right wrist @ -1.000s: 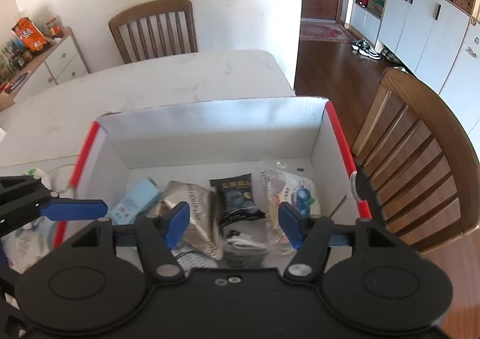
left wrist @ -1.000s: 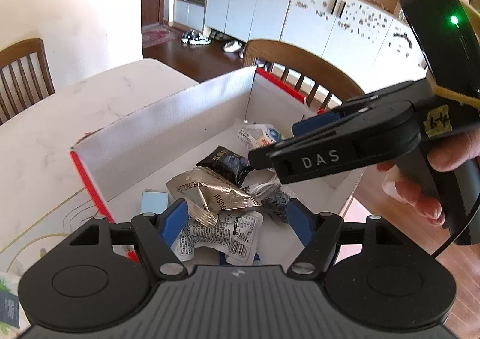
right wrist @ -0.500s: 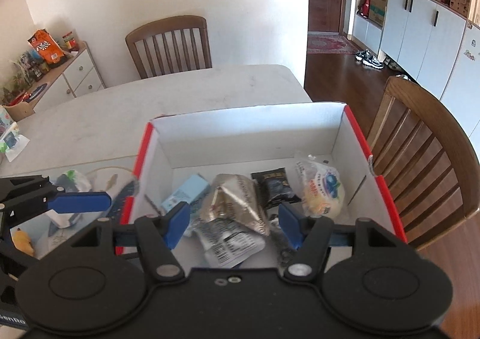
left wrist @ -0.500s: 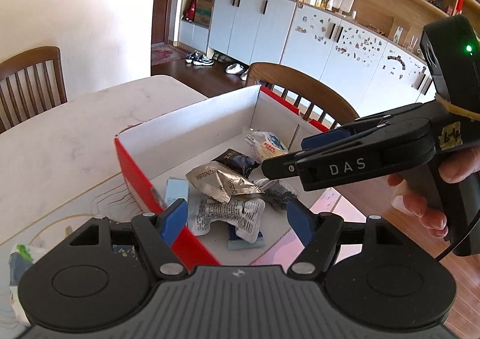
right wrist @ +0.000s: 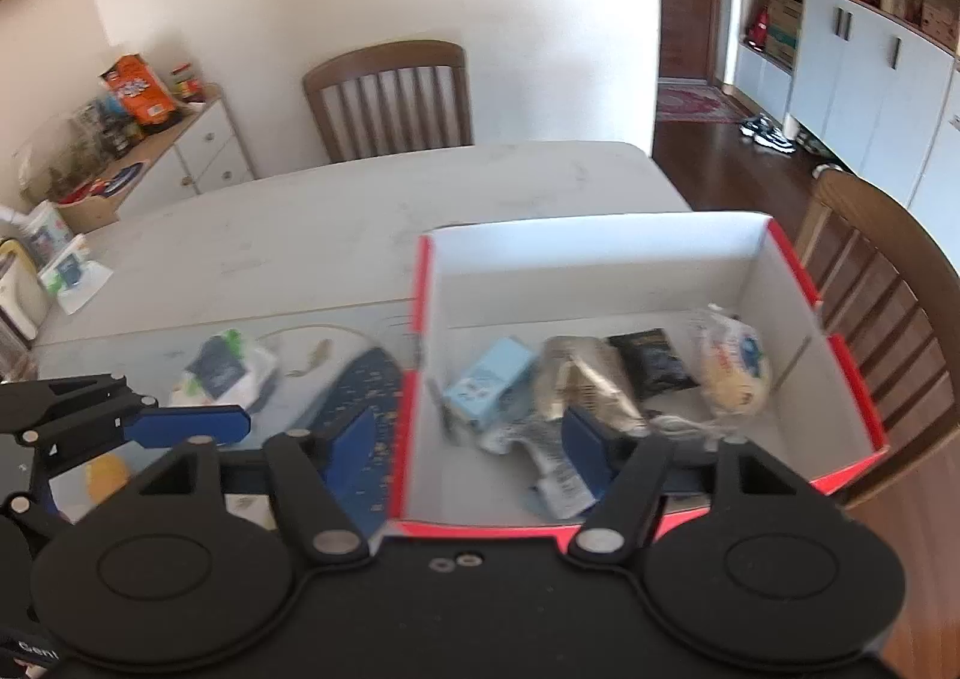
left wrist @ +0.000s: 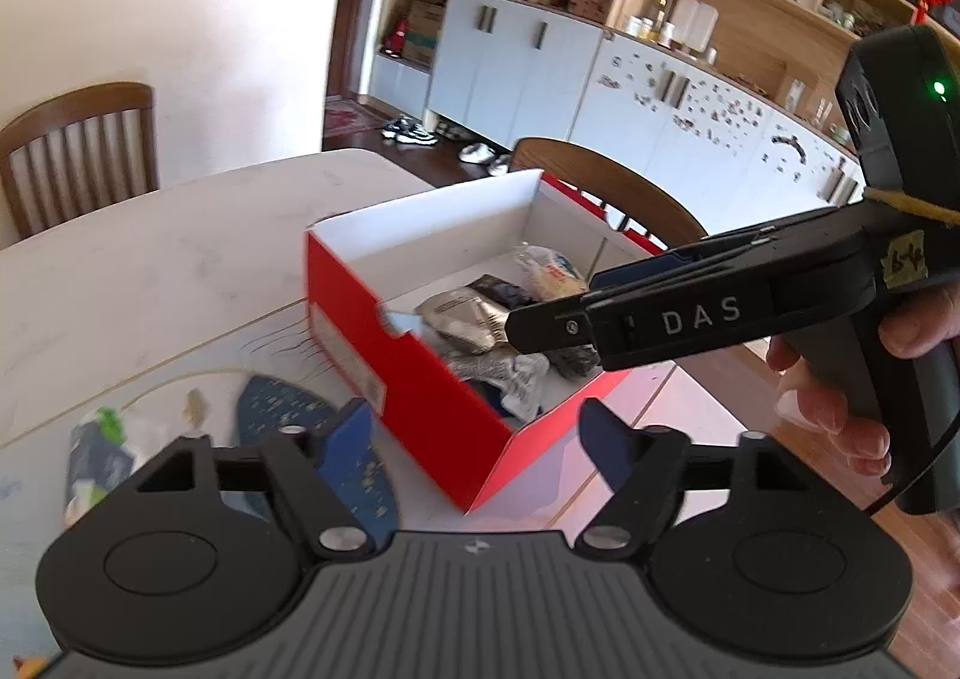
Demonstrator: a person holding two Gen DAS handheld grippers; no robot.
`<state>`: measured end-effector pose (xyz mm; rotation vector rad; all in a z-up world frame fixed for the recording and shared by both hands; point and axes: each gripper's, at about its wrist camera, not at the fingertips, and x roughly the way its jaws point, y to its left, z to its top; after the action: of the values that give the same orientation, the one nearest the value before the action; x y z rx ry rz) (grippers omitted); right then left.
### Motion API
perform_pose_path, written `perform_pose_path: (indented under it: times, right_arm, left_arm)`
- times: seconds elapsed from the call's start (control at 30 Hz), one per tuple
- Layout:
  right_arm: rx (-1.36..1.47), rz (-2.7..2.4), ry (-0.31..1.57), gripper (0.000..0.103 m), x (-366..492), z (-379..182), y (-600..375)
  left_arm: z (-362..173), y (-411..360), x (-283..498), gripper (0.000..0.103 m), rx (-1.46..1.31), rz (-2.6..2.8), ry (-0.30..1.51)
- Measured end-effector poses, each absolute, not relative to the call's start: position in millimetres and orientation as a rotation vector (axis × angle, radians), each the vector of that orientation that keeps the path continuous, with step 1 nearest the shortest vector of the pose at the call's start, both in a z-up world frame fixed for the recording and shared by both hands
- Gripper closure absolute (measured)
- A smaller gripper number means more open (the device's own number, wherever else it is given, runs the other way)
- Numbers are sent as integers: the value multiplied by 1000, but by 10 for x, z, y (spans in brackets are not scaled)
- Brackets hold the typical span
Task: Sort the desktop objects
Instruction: 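Withdraw both tools from the shoebox back over the table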
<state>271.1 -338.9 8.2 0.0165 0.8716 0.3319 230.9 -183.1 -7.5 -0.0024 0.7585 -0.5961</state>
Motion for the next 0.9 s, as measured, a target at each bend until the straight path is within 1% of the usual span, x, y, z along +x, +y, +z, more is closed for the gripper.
perform_pose_path:
  times: [0.03, 0.17, 0.27, 0.33, 0.4, 0.9]
  right_arm:
    - [12, 338, 868, 32, 2686, 90, -3339]
    - [3, 357, 853, 30, 2595, 119, -3148]
    - [-10, 372, 841, 28, 2537, 139, -2988]
    - [-16, 388, 831, 26, 2502, 154, -2882]
    - [-23, 397, 824, 24, 2471, 159, -2778]
    - [-37, 442, 820, 23, 2442, 86, -2077]
  left_arm:
    - [-64, -1772, 2268, 20, -9, -597, 750]
    - [-27, -1570, 2127, 17, -12, -581, 725]
    - [-11, -1398, 2052, 11, -23, -564, 712]
    - [-11, -1300, 2020, 4, -22, -554, 705]
    - [-13, -1193, 1977, 1, -22, -536, 695]
    - [-117, -438, 1738, 0, -47, -434, 680]
